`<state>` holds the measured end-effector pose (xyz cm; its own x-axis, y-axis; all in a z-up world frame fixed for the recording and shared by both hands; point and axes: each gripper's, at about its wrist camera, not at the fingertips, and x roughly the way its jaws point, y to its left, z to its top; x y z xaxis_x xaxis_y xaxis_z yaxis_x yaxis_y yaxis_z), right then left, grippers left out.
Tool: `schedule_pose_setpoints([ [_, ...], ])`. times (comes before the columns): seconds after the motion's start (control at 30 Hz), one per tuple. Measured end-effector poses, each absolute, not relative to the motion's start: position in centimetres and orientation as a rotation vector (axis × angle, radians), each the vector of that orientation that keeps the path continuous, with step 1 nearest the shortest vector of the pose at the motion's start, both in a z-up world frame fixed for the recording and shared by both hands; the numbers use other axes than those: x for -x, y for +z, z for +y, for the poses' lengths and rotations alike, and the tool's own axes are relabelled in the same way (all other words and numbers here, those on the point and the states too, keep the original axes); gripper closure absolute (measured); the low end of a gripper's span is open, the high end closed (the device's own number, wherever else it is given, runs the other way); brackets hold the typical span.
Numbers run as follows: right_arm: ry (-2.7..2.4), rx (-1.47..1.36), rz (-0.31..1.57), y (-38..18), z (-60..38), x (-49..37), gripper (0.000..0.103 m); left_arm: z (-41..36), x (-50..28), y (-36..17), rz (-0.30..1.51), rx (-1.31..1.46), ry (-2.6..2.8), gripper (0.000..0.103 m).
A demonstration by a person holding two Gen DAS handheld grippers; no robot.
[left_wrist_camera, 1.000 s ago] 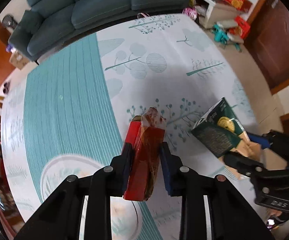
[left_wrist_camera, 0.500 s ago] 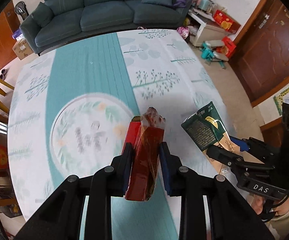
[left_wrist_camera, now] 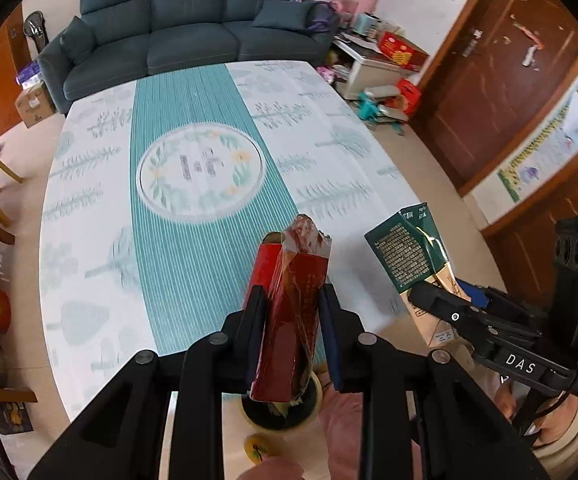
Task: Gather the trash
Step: 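Carry the red box and green-and-kraft carton in both grippers over the bin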
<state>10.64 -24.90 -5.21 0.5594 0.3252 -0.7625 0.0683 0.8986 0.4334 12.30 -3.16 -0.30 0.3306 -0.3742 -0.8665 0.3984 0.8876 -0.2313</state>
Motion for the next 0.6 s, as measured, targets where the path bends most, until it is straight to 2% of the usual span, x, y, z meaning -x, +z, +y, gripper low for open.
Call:
schedule_pose_setpoints([
  [0.33, 0.138, -0.428, 1.062, -6.1, -20.7, -1.8, 0.051, -0.7, -3.1, -1.4, 1.155, -0.019, -0.537, 0.078],
  [0.6, 0.164, -0.442, 1.164, -11.1, -20.5, 2.8, 0.051, -0.8, 0.9, -7.1, 1.248, 0.015, -0.44, 0.078],
])
